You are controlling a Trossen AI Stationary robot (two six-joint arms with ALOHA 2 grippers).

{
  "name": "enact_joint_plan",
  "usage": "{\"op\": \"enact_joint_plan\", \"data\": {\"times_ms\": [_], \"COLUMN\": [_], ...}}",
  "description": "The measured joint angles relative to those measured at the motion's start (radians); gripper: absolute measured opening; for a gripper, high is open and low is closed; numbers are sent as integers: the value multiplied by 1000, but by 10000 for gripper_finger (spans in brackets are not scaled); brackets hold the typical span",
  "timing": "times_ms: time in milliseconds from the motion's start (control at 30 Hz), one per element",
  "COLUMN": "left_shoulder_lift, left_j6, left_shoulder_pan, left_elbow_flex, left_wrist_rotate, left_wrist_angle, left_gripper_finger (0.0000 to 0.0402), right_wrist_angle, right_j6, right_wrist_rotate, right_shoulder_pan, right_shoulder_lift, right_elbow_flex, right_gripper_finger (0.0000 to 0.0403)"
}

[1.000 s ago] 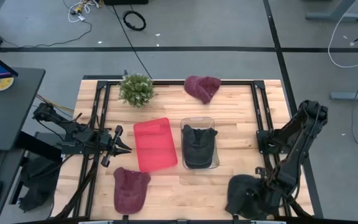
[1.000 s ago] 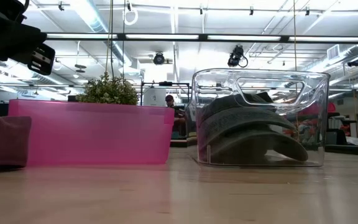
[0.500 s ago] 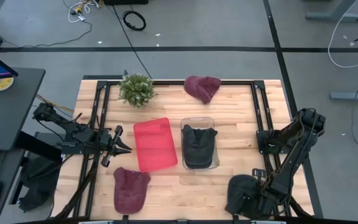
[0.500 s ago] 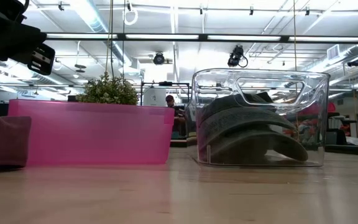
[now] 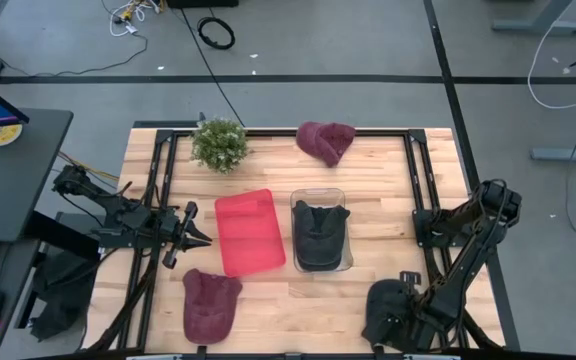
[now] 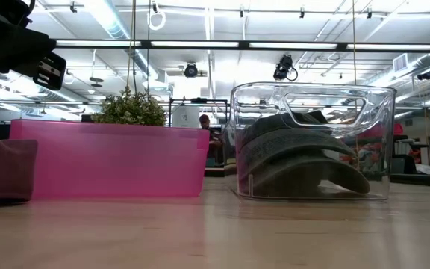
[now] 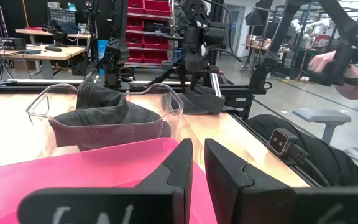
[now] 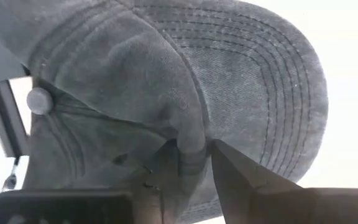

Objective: Pick & Place hat
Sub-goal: Put the black cap into the transparent bin

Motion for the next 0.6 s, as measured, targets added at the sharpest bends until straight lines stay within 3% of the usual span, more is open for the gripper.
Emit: {"op": "enact_joint_plan", "data": {"times_ms": [100, 233, 300, 600], "left_shoulder_lift": [0, 0, 0, 0], "left_j6": [0, 0, 0, 0], "left_shoulder_pan": [0, 0, 0, 0], "left_elbow_flex": [0, 0, 0, 0], "left_wrist_rotate": [0, 0, 0, 0], "left_wrist_angle": [0, 0, 0, 0], "left_gripper_finger": [44, 44, 44, 44], "right_wrist_angle": [-10, -21, -16, -154], "right_j6": [-16, -22, -60, -301], "right_wrist_rotate": [-7, -30, -16, 234], "right_shoulder_pan": [-4, -23, -33, -117], "right_shoulder_lift": [12, 15, 11, 0], "right_elbow_flex": [0, 0, 0, 120], "right_gripper_finger": [86, 22, 12, 6]}}
